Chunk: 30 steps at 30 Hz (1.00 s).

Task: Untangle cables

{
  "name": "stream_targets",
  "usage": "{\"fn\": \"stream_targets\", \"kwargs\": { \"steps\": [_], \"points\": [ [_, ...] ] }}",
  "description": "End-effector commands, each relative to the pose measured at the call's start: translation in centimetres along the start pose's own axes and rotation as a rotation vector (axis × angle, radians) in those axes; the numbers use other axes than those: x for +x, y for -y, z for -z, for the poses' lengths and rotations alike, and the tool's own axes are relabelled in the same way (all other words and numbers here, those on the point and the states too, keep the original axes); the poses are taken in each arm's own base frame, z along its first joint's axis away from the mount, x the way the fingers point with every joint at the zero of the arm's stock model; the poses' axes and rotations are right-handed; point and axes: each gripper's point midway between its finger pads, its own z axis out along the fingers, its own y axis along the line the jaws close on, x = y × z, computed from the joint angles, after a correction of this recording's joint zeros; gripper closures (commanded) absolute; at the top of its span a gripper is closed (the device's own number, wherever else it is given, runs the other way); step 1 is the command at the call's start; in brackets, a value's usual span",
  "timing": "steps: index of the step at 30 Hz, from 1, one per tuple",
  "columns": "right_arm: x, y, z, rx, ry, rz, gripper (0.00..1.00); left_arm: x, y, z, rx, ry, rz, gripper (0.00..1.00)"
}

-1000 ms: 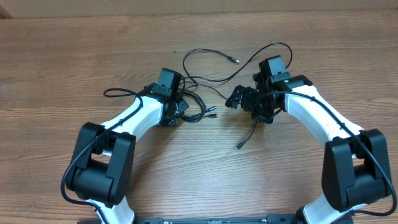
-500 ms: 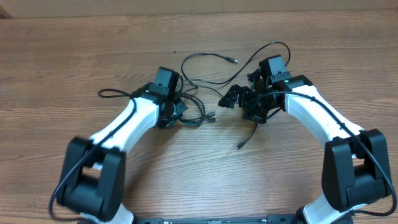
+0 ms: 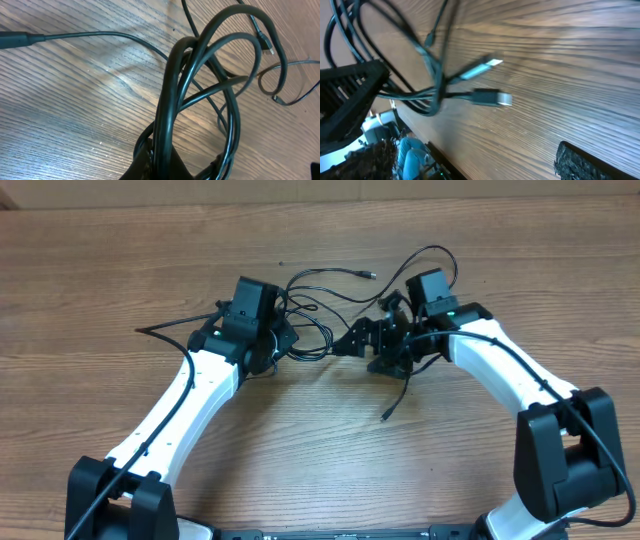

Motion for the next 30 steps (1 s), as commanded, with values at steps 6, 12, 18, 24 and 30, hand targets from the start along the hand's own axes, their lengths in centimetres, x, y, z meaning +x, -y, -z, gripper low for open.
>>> {"fn": "stream_targets", "kwargs": {
  "steps": [6,12,18,24,30],
  "points": [
    [-0.3,0.3,-0.8,0.051,0.028,0.046,0.00,1.4,3.2,0.6,0.082,0.004,-0.143,0.96],
    [-0.8,1.5,-0.6,0.120,0.063,0.042,0.00,1.9,5.6,1.1,0.179,-0.004,-0.251,0.96],
    [-1.3,3.0,-0.4,0.205,0.095,0.031,0.00,1.9,7.6,2.1,0.250,0.000,-0.386,0.96],
    [-1.4,4.3,-0.1,0.274,0.113,0.018,0.00,1.5,8.3,3.1,0.275,0.025,-0.427,0.96],
    [-1.2,4.4,0.0,0.283,0.108,0.011,0.00,1.0,9.3,5.9,0.333,0.070,-0.397,0.96]
  ]
}}
